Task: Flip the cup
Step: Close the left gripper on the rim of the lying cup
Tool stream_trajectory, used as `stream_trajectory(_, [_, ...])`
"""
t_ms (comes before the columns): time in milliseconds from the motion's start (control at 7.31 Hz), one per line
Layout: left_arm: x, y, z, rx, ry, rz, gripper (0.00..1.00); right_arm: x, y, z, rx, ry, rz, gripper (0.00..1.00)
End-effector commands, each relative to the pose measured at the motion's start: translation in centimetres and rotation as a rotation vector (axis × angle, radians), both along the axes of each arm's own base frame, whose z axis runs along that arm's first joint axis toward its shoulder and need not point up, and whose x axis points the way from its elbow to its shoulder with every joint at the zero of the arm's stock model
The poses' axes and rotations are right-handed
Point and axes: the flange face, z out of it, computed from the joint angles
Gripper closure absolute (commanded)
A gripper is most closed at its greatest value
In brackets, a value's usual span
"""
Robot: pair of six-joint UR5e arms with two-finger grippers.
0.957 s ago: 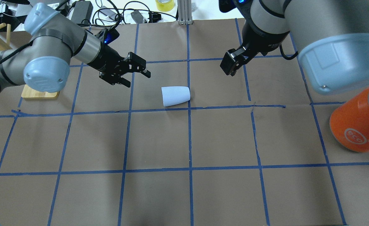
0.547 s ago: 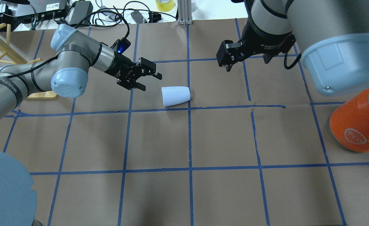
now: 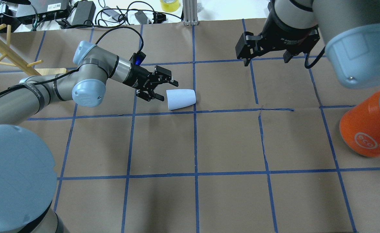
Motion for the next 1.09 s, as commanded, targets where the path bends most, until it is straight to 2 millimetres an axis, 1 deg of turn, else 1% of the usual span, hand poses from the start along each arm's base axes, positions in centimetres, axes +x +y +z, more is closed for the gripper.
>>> stream_trajectory(0, [-1.2,0.1,-0.9,0.047,0.003,0.024,0.08,-2.9,-0.8,0.2,-0.001,-0.02,-0.07,0.0])
stream_trajectory(137, [-1.2,-0.2,-0.6,0.058,0.003,0.039,0.48,-2.7,-0.6,0.4,-0.003,-0.032,-0.097,0.0])
stream_trajectory(274, [-1.5,-0.3,-0.3,0.115,0.037,0.094,0.93,-2.8,-0.5,0.5,-0.001,-0.035,-0.125,0.0])
stream_trajectory(410, [-1.7,-0.4,0.2,0.139,0.082,0.119,0.96,-2.8,-0.5,0.5,0.002,-0.034,-0.121,0.0])
stream_trajectory(547, [-1.7,-0.5,0.5,0.137,0.081,0.122,1.0,-2.7,0.5,0.4,0.06,-0.03,-0.117,0.0])
stream_trajectory(821, [-1.7,-0.6,0.6,0.13,0.067,0.12,1.0,-2.8,0.7,0.5,0.06,-0.023,-0.112,0.0])
stream_trajectory(957, [-1.5,-1.2,3.1,0.117,0.066,0.149,1.0,-2.9,0.6,0.2,0.065,-0.016,-0.113,0.0])
